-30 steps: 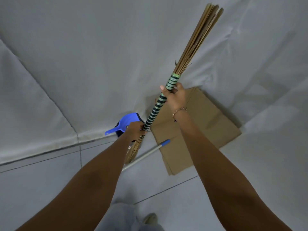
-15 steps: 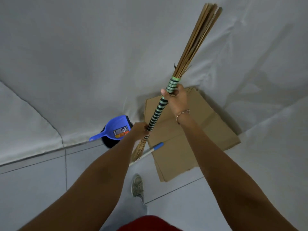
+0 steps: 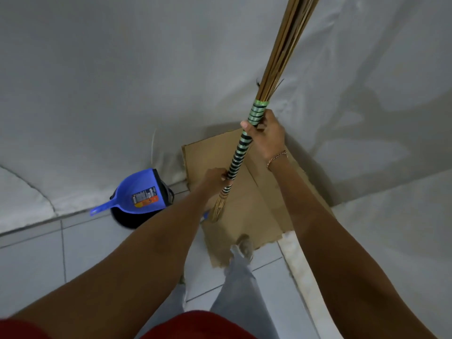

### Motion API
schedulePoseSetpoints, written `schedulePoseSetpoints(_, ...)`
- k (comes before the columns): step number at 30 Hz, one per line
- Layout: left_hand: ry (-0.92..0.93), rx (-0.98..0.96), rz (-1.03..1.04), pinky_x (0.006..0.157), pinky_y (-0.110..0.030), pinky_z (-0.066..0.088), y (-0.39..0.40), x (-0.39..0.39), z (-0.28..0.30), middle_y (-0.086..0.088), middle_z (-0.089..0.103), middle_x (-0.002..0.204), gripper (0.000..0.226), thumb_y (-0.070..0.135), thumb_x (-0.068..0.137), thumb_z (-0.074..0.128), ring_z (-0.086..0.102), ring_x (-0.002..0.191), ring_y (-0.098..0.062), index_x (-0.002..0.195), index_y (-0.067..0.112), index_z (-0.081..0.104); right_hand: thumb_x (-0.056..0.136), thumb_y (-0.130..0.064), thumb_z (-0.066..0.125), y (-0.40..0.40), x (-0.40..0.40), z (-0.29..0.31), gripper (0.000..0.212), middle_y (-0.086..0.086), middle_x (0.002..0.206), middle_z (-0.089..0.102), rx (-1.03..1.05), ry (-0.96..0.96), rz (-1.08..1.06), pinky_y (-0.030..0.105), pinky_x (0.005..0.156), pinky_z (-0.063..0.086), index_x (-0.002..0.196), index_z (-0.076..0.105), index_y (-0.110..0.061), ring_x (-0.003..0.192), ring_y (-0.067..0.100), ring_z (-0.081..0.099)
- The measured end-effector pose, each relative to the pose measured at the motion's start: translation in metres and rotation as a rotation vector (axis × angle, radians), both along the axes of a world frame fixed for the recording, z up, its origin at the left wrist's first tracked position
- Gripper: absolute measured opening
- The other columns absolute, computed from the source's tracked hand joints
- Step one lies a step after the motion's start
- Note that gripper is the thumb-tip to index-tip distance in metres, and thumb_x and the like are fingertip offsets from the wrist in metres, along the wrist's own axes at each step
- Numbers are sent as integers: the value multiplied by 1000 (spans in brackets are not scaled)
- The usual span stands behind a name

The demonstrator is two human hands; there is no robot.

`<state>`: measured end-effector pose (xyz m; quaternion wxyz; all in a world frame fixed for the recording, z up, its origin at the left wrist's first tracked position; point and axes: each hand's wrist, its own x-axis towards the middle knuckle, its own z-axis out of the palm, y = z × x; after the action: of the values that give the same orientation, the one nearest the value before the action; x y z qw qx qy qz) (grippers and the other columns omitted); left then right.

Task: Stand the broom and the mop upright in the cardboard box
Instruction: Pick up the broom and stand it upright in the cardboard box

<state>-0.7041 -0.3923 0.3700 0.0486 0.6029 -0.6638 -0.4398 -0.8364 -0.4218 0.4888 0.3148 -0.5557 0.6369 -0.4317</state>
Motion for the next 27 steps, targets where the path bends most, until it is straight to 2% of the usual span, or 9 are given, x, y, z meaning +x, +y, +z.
schedulePoseSetpoints(3,-3,24,73,96,-38,48,-26,-40,-18,-16,70,114,33,22,84,63,63,109,-30,110,1,65,82,-19,70,-30,-39,-22,35,2,92,60,6,-25,-3,-2,60,42,106,57,3,76,3,55)
schedulePoseSetpoints(5,-24,43,100,98,-39,48,-48,-65,-32,-19,69,115,33,19,85,62,62,110,-31,111,-1,65,80,-19,72,-51,-64,-40,32,2,89,61,16,-39,2,1,61,45,102,59,1,78,10,57)
schedulePoseSetpoints(9,-168,160,-37,98,-37,43,-104,-128,-62,-18,64,123,37,24,90,54,57,118,-32,118,0,59,76,-19,76,-100,-122,-91,30,3,91,64,70,-114,-47,13,69,51,99,62,-4,87,14,59)
schedulePoseSetpoints(11,-182,191,-84,100,-37,41,-131,-153,-72,-17,61,127,40,25,91,53,54,121,-32,121,0,57,73,-20,77,-118,-141,-113,32,1,92,64,87,-116,-53,14,71,52,98,64,-5,88,13,60)
schedulePoseSetpoints(13,-176,219,-95,101,-39,42,-153,-171,-83,-17,61,127,40,26,90,54,55,120,-32,122,2,58,72,-21,78,-135,-156,-134,33,-1,91,65,100,-101,-45,21,73,53,98,65,-4,87,13,60)
schedulePoseSetpoints(17,-184,252,-74,103,-36,44,-180,-188,-106,-10,62,130,37,20,89,54,56,121,-26,124,8,57,71,-18,79,-163,-177,-170,33,-1,90,65,134,-86,-57,24,72,53,97,66,-2,85,14,61)
schedulePoseSetpoints(20,-196,242,-91,106,-36,43,-195,-191,-120,-9,59,134,37,11,91,50,54,125,-25,127,11,57,72,-18,78,-186,-185,-196,35,9,95,70,180,-54,-41,26,70,54,100,64,-1,86,18,62)
schedulePoseSetpoints(23,-220,259,-115,106,-34,41,-204,-188,-132,-7,58,135,34,14,92,49,53,125,-24,125,14,58,73,-19,77,-211,-190,-222,39,16,102,70,240,-11,-52,41,80,56,104,62,-2,95,28,64)
schedulePoseSetpoints(27,-233,262,-79,108,-38,41,-200,-172,-147,-9,56,136,35,16,93,47,52,125,-25,127,14,56,77,-13,73,-236,-190,-247,40,19,111,67,318,-22,-97,47,91,53,113,59,-4,104,31,64)
